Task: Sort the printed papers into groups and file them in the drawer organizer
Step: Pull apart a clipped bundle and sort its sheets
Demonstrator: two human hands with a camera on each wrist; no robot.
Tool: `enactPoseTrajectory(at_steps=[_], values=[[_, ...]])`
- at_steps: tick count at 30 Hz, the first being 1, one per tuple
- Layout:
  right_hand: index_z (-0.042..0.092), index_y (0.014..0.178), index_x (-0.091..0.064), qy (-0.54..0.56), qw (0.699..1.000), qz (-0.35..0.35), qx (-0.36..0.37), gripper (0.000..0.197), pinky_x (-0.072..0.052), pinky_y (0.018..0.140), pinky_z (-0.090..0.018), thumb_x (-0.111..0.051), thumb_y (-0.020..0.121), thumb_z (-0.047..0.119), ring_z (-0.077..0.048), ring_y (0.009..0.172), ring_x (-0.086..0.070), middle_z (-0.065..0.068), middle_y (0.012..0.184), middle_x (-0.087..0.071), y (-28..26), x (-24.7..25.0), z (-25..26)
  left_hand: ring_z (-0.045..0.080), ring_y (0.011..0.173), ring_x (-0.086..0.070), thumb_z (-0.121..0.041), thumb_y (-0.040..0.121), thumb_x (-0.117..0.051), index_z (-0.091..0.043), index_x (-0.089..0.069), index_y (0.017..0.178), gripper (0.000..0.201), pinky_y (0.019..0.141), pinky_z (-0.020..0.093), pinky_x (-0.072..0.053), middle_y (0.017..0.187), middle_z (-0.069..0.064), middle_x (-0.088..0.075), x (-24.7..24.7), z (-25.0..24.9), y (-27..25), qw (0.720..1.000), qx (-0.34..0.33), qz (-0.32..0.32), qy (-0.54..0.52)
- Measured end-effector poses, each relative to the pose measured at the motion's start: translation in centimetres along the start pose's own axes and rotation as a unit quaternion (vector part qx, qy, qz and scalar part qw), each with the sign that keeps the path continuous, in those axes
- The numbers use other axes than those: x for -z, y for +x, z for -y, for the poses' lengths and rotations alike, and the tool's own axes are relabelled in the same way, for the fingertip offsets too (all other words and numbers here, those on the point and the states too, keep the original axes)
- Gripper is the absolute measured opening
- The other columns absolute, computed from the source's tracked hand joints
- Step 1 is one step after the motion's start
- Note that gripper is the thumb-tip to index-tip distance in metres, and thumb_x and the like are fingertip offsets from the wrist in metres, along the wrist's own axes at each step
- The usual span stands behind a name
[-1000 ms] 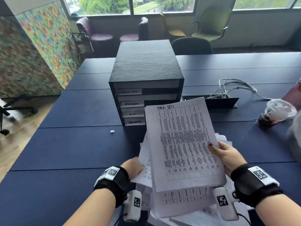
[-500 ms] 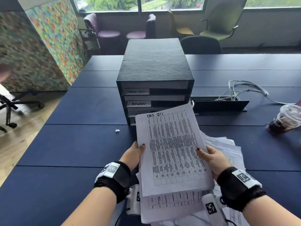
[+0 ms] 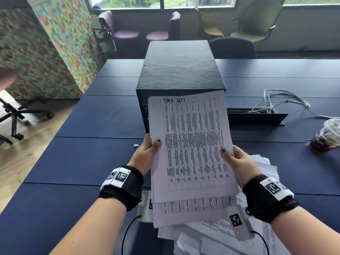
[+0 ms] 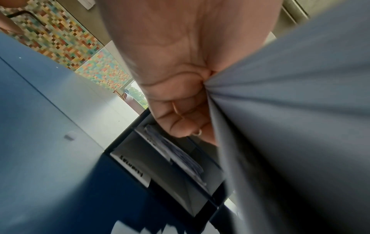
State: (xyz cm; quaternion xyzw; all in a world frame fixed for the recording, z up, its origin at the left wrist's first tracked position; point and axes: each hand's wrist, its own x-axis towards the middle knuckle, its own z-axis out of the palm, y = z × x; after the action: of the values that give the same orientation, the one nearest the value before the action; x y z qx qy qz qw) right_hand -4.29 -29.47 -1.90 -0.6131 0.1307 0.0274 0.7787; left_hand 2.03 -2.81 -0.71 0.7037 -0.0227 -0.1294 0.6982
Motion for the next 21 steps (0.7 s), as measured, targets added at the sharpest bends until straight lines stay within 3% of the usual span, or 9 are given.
enactPoseTrajectory(at_steps=[4, 7, 9, 13, 15, 17, 19, 20, 21], values=[[0.008, 0.096, -0.065, 0.015, 0.999, -0.009, -0.027, 0.075, -0.055, 0.077, -0.055, -0.090, 0.038, 0.049, -0.033, 0.081, -0.066, -0.020, 0.096, -0.068, 0.8, -1.0, 0.6, 0.019, 0.122, -0.049, -0.014, 0.099, -0.042, -0.022, -0.049, 0.110, 0.015, 0.111, 0.038, -0.034, 0.118, -0.005, -0.057, 0.9, -1.0, 1.0, 0.998, 0.039, 0.032, 0.021], [0.005, 0.097, -0.063, 0.019, 0.999, -0.002, -0.047, 0.035, -0.053, 0.080, -0.057, -0.072, 0.070, 0.026, -0.034, 0.081, -0.065, -0.024, 0.100, -0.066, 1.0, -1.9, 1.2, 0.012, 0.107, -0.058, -0.012, 0.098, -0.044, -0.016, -0.046, 0.123, 0.025, 0.093, 0.026, -0.048, 0.115, -0.006, -0.061, 1.8, -1.3, 0.8, 0.998, 0.056, 0.036, -0.001], [0.005, 0.102, -0.062, 0.019, 0.998, -0.010, -0.053, 0.023, -0.057, 0.073, -0.050, -0.063, 0.081, 0.016, -0.030, 0.076, -0.068, -0.020, 0.096, -0.068, 1.5, -2.3, 1.7, 0.006, 0.095, -0.064, -0.016, 0.098, -0.046, -0.018, -0.048, 0.123, 0.025, 0.082, 0.020, -0.051, 0.111, -0.006, -0.064, 2.2, -1.5, 0.4, 0.997, 0.074, 0.033, -0.005], [0.005, 0.105, -0.060, 0.003, 0.998, -0.047, -0.032, 0.020, -0.055, 0.078, -0.050, -0.060, 0.088, 0.016, -0.031, 0.079, -0.067, -0.016, 0.095, -0.068, 3.4, -3.1, 4.0, 0.015, 0.109, -0.063, -0.030, 0.092, -0.059, -0.025, -0.056, 0.118, 0.027, 0.101, 0.037, -0.045, 0.118, -0.003, -0.066, 2.7, -2.1, 0.0, 0.994, 0.089, 0.044, 0.039], [0.008, 0.100, -0.060, -0.002, 0.998, -0.062, -0.023, 0.016, -0.053, 0.081, -0.052, -0.061, 0.087, 0.018, -0.031, 0.080, -0.065, -0.015, 0.095, -0.067, 4.2, -3.6, 5.5, 0.021, 0.108, -0.062, -0.038, 0.086, -0.065, -0.027, -0.059, 0.115, 0.031, 0.102, 0.045, -0.044, 0.117, 0.001, -0.068, 2.7, -2.3, -0.1, 0.992, 0.100, 0.051, 0.054], [0.007, 0.102, -0.061, -0.017, 0.997, -0.078, -0.020, 0.035, -0.050, 0.088, -0.054, -0.070, 0.078, 0.031, -0.031, 0.089, -0.064, -0.015, 0.099, -0.066, 5.2, -4.0, 6.4, 0.021, 0.102, -0.063, -0.030, 0.091, -0.060, -0.024, -0.059, 0.115, 0.025, 0.098, 0.043, -0.047, 0.119, 0.005, -0.067, 2.5, -2.6, 0.1, 0.993, 0.098, 0.045, 0.037], [0.005, 0.121, -0.055, -0.039, 0.996, -0.077, -0.034, 0.089, -0.044, 0.099, -0.053, -0.080, 0.054, 0.058, -0.030, 0.109, -0.060, -0.013, 0.118, -0.063, 6.3, -3.9, 6.5, 0.013, 0.088, -0.067, -0.017, 0.096, -0.051, -0.015, -0.057, 0.116, 0.021, 0.088, 0.033, -0.052, 0.117, 0.008, -0.066, 2.1, -3.1, 0.4, 0.997, 0.080, 0.017, 0.006], [0.007, 0.129, -0.051, -0.051, 0.995, -0.072, -0.040, 0.103, -0.042, 0.102, -0.052, -0.079, 0.049, 0.065, -0.030, 0.115, -0.056, -0.013, 0.125, -0.060, 6.9, -3.6, 6.4, 0.007, 0.070, -0.067, -0.013, 0.097, -0.048, -0.009, -0.054, 0.117, 0.021, 0.072, 0.024, -0.056, 0.111, 0.010, -0.066, 2.1, -3.3, 0.7, 0.997, 0.074, 0.001, -0.004], [0.008, 0.130, -0.050, -0.044, 0.996, -0.065, -0.050, 0.097, -0.041, 0.102, -0.052, -0.078, 0.055, 0.063, -0.033, 0.117, -0.055, -0.013, 0.127, -0.059, 7.0, -3.4, 6.3, 0.003, 0.049, -0.060, -0.013, 0.098, -0.046, -0.005, -0.051, 0.117, 0.021, 0.051, 0.015, -0.051, 0.099, 0.011, -0.064, 1.9, -3.6, 0.9, 0.997, 0.074, -0.012, -0.003]])
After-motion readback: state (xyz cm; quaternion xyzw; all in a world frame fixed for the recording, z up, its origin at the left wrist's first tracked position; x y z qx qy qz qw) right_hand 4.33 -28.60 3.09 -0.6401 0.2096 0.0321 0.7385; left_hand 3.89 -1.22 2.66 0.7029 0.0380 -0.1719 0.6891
